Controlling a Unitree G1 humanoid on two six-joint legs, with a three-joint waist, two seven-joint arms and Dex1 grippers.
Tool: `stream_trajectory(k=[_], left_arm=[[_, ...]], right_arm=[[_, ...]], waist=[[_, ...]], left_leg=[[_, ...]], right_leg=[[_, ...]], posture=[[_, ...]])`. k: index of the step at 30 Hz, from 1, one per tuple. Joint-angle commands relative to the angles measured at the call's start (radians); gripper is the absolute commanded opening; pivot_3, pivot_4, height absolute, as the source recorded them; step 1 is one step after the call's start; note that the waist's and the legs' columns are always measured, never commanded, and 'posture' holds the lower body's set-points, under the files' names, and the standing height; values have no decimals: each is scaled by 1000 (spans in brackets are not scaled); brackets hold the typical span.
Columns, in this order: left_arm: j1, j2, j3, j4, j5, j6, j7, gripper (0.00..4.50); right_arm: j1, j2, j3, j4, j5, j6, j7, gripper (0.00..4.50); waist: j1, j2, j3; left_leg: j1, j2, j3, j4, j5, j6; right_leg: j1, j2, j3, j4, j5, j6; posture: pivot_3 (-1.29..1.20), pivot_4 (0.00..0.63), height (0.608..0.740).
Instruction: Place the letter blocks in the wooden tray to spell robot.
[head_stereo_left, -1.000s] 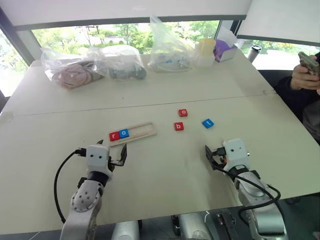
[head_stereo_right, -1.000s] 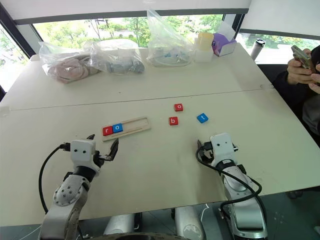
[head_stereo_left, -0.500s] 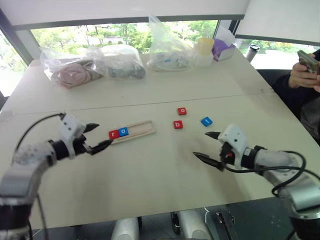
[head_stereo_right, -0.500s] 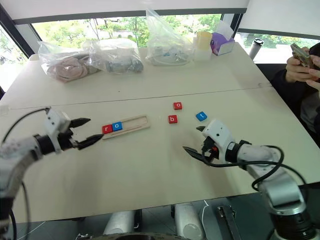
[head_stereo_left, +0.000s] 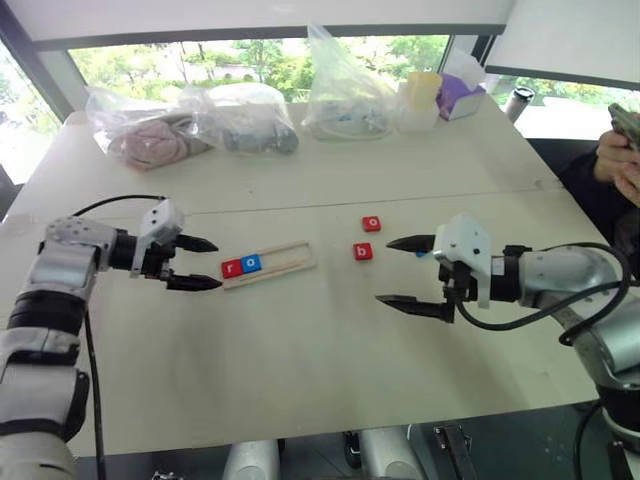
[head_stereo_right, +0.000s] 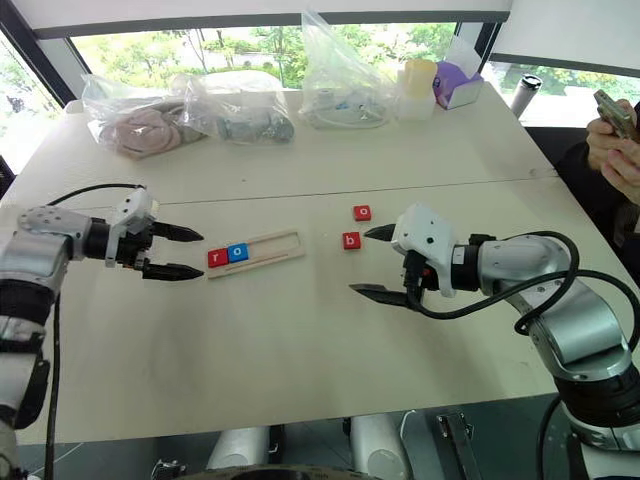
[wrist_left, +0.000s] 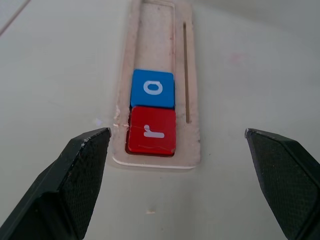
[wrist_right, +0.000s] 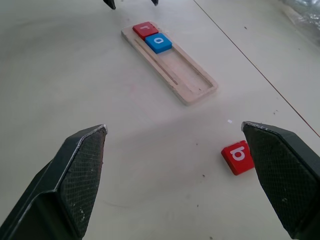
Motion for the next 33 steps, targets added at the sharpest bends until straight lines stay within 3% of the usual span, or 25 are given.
stream_trajectory(k=[1, 11, 33], left_arm=[[-70, -28, -20, 118, 60, -100, -37, 4500], [-135, -115, -23, 298, 145, -275, -3, 4500], [-162, -167, -11, 422, 214, -369, 111, 4500]], right_arm=[[-17, -5, -16, -43, 14, -3, -22, 4446], [12, -2, -38, -110, 31, 34, -98, 4446], [20, -2, -22, -147, 55, 63, -181, 4446]], waist=[[0, 0, 0], [3, 0, 0], [4, 0, 0]], left_leg=[[0, 0, 0, 1, 0, 0], [-2, 0, 0, 9, 0, 0], [-1, 0, -1, 14, 0, 1]], right_leg=[[0, 0, 0, 0, 0, 0], [1, 0, 1, 2, 1, -1], [5, 0, 0, 4, 2, 0]], posture=[[0, 150, 740], [0, 150, 740], [0, 150, 740]])
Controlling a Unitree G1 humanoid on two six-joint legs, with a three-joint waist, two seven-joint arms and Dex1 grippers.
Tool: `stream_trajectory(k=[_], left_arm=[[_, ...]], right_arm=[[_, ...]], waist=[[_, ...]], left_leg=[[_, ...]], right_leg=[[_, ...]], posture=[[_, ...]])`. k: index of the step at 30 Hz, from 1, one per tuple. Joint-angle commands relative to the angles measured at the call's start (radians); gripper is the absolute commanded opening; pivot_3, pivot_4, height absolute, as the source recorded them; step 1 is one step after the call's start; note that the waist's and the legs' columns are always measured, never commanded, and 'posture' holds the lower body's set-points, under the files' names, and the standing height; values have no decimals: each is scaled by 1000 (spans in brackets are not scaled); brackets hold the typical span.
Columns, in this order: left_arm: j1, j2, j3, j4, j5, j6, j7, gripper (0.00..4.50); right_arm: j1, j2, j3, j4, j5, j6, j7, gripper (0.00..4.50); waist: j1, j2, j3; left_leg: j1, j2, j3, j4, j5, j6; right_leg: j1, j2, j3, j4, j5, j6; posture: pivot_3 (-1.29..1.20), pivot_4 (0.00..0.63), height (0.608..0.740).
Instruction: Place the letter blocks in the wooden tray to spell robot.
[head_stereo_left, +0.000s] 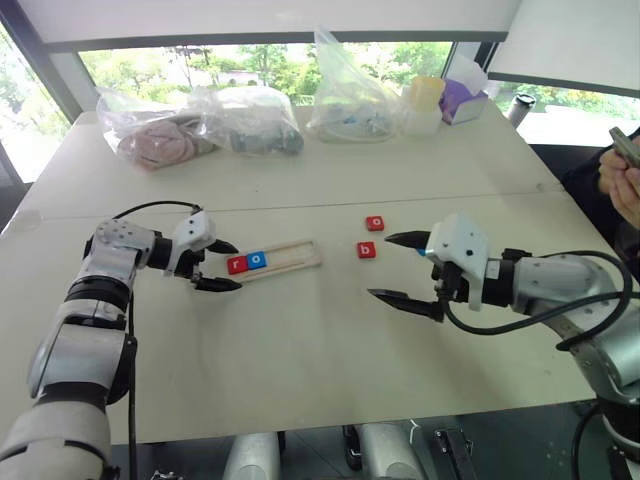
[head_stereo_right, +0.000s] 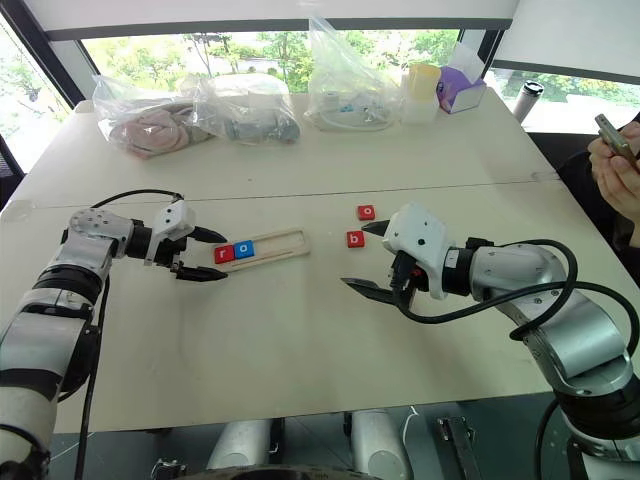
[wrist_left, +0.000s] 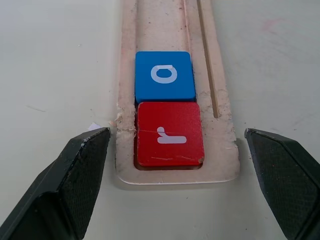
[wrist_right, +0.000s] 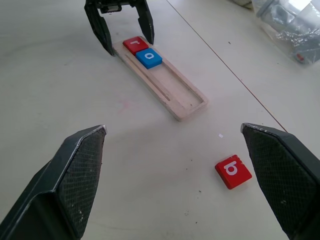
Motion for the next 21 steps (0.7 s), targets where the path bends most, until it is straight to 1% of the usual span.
stream_trajectory(k=[1, 6, 9, 11, 14, 17, 18, 19, 21], left_arm=[[5, -8, -1, 23, 37, -30, 34, 4500], [32, -15, -11, 31, 62, -78, 77, 4500], [42, -16, -12, 33, 70, -90, 91, 4500], [51, -16, -12, 32, 72, -86, 93, 4500], [59, -18, -11, 32, 71, -72, 89, 4500], [66, -18, -11, 30, 74, -67, 88, 3658], [68, -18, -12, 29, 75, -65, 87, 3265], [70, -20, -11, 28, 75, -65, 84, 3110], [73, -22, -11, 23, 74, -63, 78, 3115]], right_arm=[[-4, -5, -19, -40, 13, 0, -10, 4446], [-4, -8, -21, -42, 13, 4, -15, 4446], [-6, -9, -21, -41, 12, 5, -15, 4446], [-7, -12, -18, -39, 5, 4, -15, 4446], [-9, -13, -16, -38, 4, 2, -13, 4446], [-11, -15, -14, -36, 1, 1, -12, 4500], [-12, -16, -13, -36, 0, 1, -12, 4500], [-13, -16, -13, -36, 1, 1, -11, 4500], [-14, -17, -12, -34, -1, 1, -10, 4500]], waist=[[0, 0, 0], [1, 1, -1], [1, 1, -1], [0, 1, -1], [0, 2, -2], [0, 3, -3], [0, 3, -3], [-1, 3, -3], [-1, 4, -3]], left_leg=[[0, 0, 0, 0, 0, 0], [3, 0, 0, 0, 0, 0], [9, 0, 0, 0, 0, 0], [12, 0, 0, 0, 0, 0], [13, 0, 0, 0, 0, 0], [13, 0, 0, 0, 0, 0], [14, 0, 0, 0, 0, 0], [14, 0, 0, 0, 0, 0], [14, 0, 0, 0, 0, 0]], right_leg=[[0, 0, 0, 0, 0, 0], [3, 0, 0, 0, 0, 0], [8, 0, 0, 0, 0, 0], [11, 0, 0, 0, 0, 0], [12, -1, 0, 0, 0, 0], [12, -1, 0, 0, 0, 0], [12, -1, 0, 0, 0, 0], [12, -1, 0, 0, 0, 0], [12, 0, 0, 0, 0, 0]], posture=[[0, 150, 740], [0, 150, 740], [0, 150, 740], [0, 150, 740], [0, 150, 740], [0, 150, 740], [0, 150, 740], [0, 150, 740], [0, 150, 740]])
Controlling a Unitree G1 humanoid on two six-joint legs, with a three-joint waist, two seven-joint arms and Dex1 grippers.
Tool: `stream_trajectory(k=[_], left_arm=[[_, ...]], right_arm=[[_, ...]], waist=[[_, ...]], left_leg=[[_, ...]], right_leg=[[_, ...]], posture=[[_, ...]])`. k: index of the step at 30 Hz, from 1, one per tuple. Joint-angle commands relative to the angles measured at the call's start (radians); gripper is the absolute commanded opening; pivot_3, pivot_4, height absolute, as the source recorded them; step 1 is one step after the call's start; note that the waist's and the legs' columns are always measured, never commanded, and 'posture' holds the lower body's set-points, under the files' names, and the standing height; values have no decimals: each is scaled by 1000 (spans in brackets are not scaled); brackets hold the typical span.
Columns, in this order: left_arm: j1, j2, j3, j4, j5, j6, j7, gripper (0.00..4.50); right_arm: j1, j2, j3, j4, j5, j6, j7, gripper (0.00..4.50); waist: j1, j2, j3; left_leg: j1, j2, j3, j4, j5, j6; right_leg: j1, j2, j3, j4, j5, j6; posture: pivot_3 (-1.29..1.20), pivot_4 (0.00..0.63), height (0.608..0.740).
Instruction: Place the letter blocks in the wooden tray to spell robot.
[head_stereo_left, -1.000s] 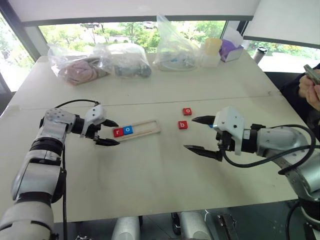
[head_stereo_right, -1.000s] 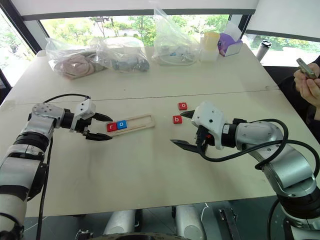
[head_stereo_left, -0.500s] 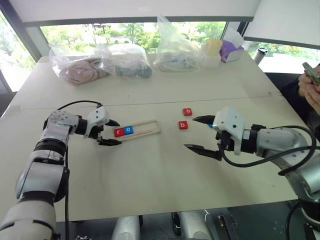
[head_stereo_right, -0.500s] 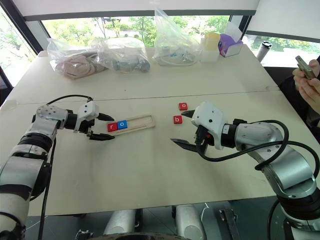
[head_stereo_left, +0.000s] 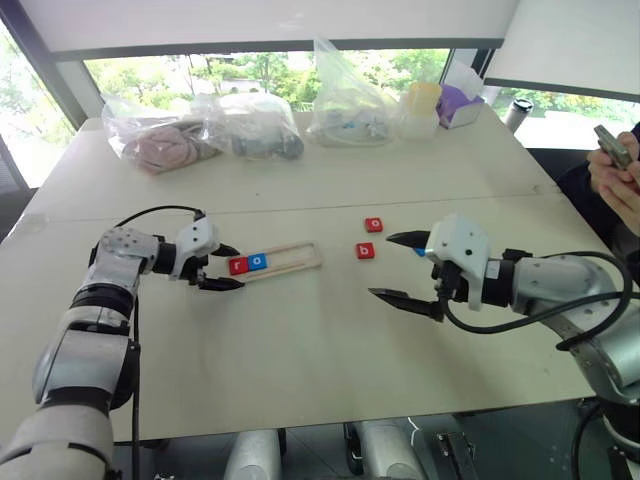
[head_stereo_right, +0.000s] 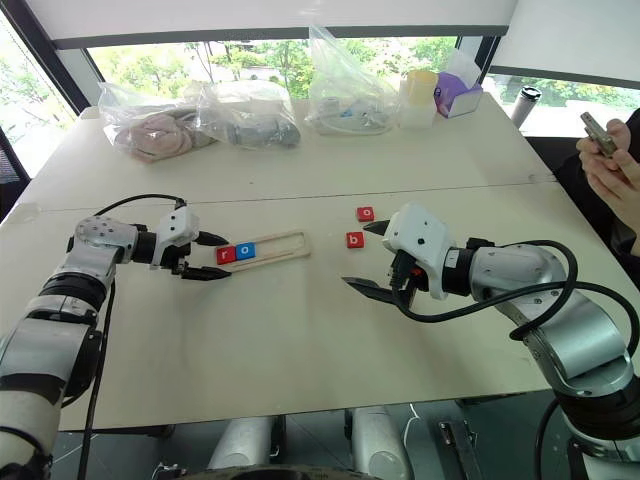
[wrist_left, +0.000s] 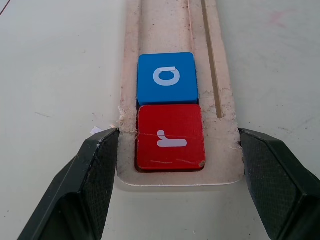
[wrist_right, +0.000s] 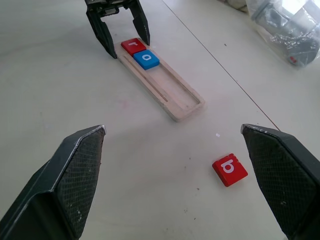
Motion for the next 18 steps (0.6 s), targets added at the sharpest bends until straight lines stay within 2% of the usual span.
stream_trajectory(k=[1, 10, 18], left_arm=[[39, -5, -27, 13, 48, 15, 8, 3115], [82, -33, -35, -107, 26, 35, -45, 3115], [176, -45, -53, -386, 9, 135, -71, 3115]], right_arm=[[-13, -14, -12, -33, 1, -13, 2, 4500], [-24, -12, 5, -23, -16, -20, -1, 4500], [-34, 0, 17, -24, -30, -19, -17, 4500]], waist=[[0, 0, 0], [1, 2, -1], [1, 2, -1]], left_leg=[[0, 0, 0, 0, 0, 0], [0, 0, 0, 0, 0, 0], [-2, 0, 1, 0, -1, 1]], right_leg=[[0, 0, 0, 0, 0, 0], [0, 0, 0, -1, 0, 0], [0, -1, 0, -3, 0, -1]], posture=[[0, 150, 740], [0, 150, 740], [0, 150, 740]])
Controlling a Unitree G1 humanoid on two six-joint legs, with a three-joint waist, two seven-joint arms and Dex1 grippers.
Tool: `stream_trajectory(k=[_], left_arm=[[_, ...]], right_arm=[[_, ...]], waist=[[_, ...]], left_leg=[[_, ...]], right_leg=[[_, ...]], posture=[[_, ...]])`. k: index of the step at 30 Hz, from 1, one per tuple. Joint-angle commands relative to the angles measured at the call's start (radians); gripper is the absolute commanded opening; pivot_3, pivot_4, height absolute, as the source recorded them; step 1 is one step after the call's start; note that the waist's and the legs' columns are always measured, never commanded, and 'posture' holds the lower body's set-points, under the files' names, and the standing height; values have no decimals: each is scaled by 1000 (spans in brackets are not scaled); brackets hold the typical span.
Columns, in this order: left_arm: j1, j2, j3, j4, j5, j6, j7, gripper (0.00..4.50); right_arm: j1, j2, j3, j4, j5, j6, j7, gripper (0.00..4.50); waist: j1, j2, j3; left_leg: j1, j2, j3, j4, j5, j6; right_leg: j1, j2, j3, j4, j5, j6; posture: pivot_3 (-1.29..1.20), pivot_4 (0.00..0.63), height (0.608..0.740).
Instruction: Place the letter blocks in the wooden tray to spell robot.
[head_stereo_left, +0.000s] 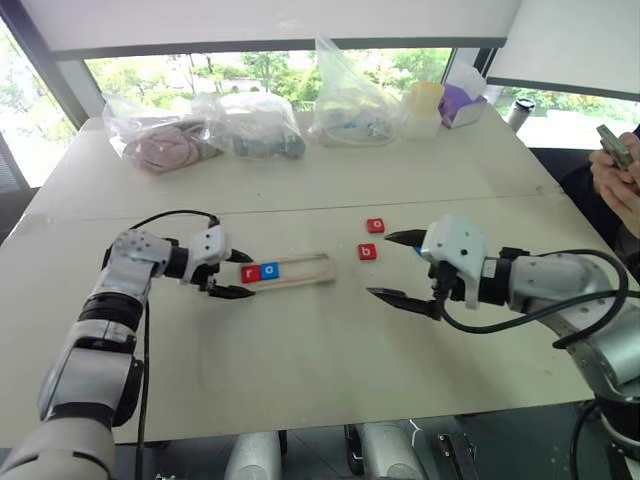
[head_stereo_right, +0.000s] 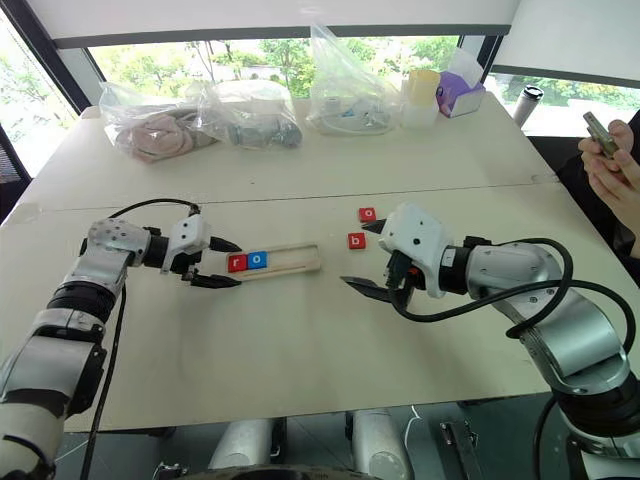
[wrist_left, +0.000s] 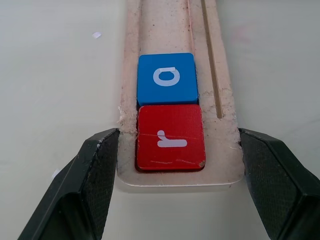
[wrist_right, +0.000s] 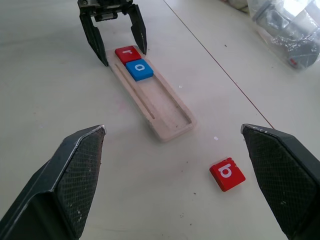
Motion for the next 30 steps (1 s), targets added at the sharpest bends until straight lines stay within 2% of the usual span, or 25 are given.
stream_trajectory(k=[1, 6, 19, 24, 30], left_arm=[[65, -18, -55, -119, 11, 60, -14, 3115], [129, -21, -71, -299, 26, 147, 39, 3115], [369, -5, -171, -867, 53, 550, 179, 3115], [416, 7, -199, -983, 48, 631, 214, 3115], [453, 20, -226, -1038, 39, 637, 235, 3115]], right_arm=[[-15, 1, -11, -28, -5, -13, -13, 4500], [0, 2, -14, -37, -7, -14, -21, 4500], [33, 14, -16, -65, -3, -4, -58, 4500], [39, 13, -16, -79, 3, 6, -66, 4500], [39, 13, -17, -84, 7, 16, -69, 4500]], waist=[[0, 0, 0], [0, 0, 0], [-1, 0, 0], [0, 0, 0], [-1, 0, 0]], left_leg=[[0, 0, 0, 0, 0, 0], [0, 0, 0, 0, 0, 1], [0, 0, 0, -1, -1, 2], [0, 0, 0, -1, -1, 2], [0, 0, 0, -1, -1, 2]], right_leg=[[0, 0, 0, 0, 0, 0], [0, 0, 0, 0, 0, 0], [0, 0, 0, -1, -3, 5], [0, 0, 0, -2, -3, 5], [0, -1, 0, -3, -4, 5]], posture=[[0, 150, 740], [0, 150, 740], [0, 150, 740], [0, 150, 740], [0, 150, 740]])
